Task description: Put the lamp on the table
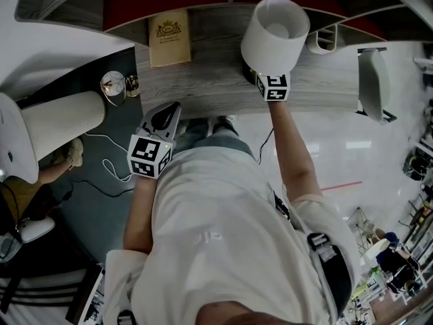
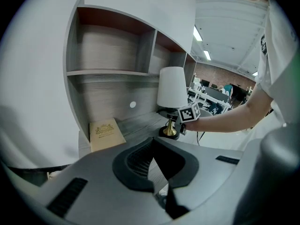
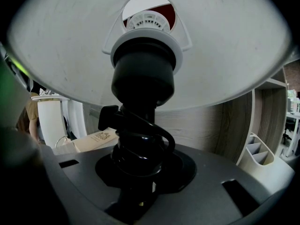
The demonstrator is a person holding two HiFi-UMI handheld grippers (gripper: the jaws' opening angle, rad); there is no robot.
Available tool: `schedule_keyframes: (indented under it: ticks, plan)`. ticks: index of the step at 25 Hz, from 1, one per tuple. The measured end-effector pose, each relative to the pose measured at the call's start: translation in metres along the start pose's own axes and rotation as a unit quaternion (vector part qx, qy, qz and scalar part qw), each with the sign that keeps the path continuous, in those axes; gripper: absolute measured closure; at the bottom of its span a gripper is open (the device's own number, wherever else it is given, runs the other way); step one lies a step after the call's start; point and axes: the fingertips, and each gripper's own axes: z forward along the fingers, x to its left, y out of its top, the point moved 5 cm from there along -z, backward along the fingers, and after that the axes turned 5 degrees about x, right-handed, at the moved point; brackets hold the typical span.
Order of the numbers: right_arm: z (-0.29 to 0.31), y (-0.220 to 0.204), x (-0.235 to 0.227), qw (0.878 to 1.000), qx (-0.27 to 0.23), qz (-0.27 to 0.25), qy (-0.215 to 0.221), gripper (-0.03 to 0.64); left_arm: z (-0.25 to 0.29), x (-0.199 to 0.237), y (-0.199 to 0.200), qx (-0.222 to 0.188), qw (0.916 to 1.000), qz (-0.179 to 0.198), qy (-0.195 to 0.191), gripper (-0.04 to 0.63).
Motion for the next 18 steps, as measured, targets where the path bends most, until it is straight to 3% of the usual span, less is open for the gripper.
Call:
schedule_keyframes:
  ticks: [10,18]
  plan:
    - [0.0005,-0.002,-0.0003,1.0,0.002,0.0,0.007,0.489,0.0012,-0.0043,0.0012,-0.001,1.0,0.001,-0.002,0.581]
    - [-0.0055,-0.0094,0.0002,0.999,0.029,0.008,0.01,0.437,0.0006,-0.0078,-0.0029,0.0,1.0,0.001,-0.006,0.581]
